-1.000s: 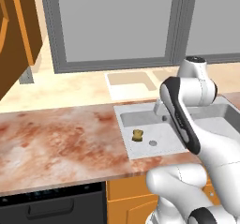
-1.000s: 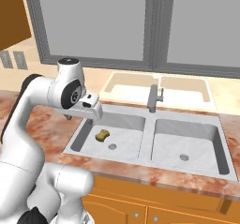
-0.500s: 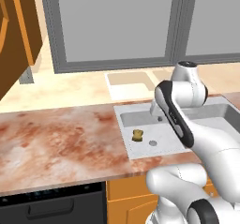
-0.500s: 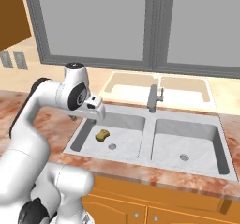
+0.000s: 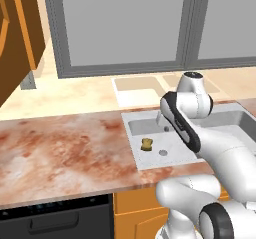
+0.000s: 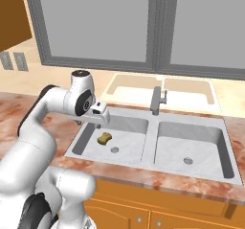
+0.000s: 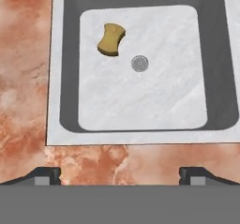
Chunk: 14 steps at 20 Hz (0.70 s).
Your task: Pick up the sponge and bar soap from the sink, and place them back in the cabinet, and close the cabinet doors.
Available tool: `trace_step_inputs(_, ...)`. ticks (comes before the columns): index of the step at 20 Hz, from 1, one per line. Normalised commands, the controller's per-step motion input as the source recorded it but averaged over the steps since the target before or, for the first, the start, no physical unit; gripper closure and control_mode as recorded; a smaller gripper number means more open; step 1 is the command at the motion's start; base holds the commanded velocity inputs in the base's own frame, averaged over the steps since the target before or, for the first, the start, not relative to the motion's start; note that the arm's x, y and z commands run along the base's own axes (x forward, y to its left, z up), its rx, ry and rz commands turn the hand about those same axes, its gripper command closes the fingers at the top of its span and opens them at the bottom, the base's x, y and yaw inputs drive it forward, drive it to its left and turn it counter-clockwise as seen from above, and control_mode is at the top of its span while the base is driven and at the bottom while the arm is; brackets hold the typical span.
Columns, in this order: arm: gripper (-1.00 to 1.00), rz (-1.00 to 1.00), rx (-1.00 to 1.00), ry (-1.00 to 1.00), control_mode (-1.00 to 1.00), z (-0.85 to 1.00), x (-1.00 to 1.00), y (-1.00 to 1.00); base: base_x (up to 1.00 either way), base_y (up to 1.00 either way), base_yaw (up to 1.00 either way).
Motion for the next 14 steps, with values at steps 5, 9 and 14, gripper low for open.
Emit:
trace_step_inputs(5,-1.0,0.0,0.0,0.0,-1.0,-0.3,0.34,0.04,0.0,0.0,0.0)
trace_step_inputs(9,-1.0,0.0,0.0,0.0,-1.0,-0.3,0.31,0.03,0.0,0.0,0.0)
trace_step_inputs(14,-1.0,0.0,0.0,0.0,-1.0,-0.28,0.29,0.03,0.0,0.0,0.0)
